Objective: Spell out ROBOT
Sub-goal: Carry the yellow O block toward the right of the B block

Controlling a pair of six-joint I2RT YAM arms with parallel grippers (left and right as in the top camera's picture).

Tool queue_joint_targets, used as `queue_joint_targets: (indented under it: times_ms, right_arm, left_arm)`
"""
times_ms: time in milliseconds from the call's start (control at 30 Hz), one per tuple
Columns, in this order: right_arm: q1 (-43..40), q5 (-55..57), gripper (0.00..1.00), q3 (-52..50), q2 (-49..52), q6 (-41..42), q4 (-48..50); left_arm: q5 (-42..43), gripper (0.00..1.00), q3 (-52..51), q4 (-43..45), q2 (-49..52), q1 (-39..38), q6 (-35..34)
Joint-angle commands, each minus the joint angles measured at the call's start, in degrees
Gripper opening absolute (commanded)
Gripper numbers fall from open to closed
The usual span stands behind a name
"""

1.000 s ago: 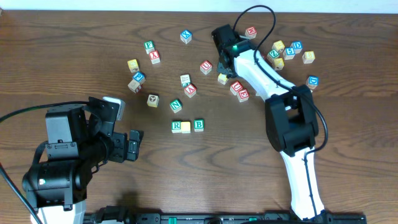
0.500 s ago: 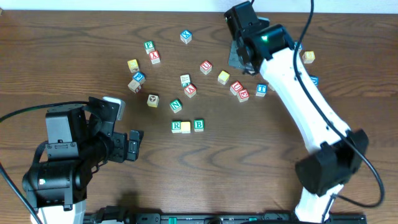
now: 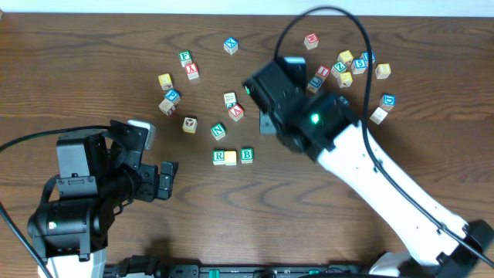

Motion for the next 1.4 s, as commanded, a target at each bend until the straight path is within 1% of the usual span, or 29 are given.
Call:
queue_joint_targets:
  times_ms: [0, 167, 267, 467, 700, 800, 1000, 1367]
  right_arm:
    - [1.77, 1.90, 0.01, -10.69, -3.82, 6.32, 4.07]
    - [2.60, -2.75, 0.01, -24.20, -5.79, 10.80, 13.42]
    - [2.60, -4.26, 0.01, -31.58, -5.51, 16.31, 18.36]
    - [2.69, -6.38, 0.02, -39.36, -5.51, 21.29, 24.68]
    - [2.71, -6.80, 0.01, -44.81, -5.42, 22.64, 30.10]
    - [2.71, -6.80, 0.04, -46.60, -4.20, 22.01, 33.64]
    - [2.64, -7.85, 0.11, -46.12, -0.28, 19.43, 38.29]
    - [2.14, -7.80, 0.14, -44.87, 1.62, 15.93, 42.27]
  left_arm:
    - [0.68, 0.97, 0.46, -0.13, -0.04, 0.28, 0.55]
    - [0.68, 0.97, 0.46, -0.13, -0.04, 0.28, 0.55]
    - [0.68, 0.97, 0.46, -0.13, -0.04, 0.28, 0.55]
    - [0.66, 0.97, 0.46, -0.13, -0.04, 0.28, 0.55]
    - [0.68, 0.97, 0.46, -0.13, -0.04, 0.28, 0.55]
    - [0.68, 0.97, 0.46, -0.13, -0.04, 0.28, 0.55]
    - [0.66, 0.97, 0.46, -0.13, -0.04, 0.28, 0.55]
    - [0.68, 0.97, 0.46, -0.13, -0.04, 0.28, 0.55]
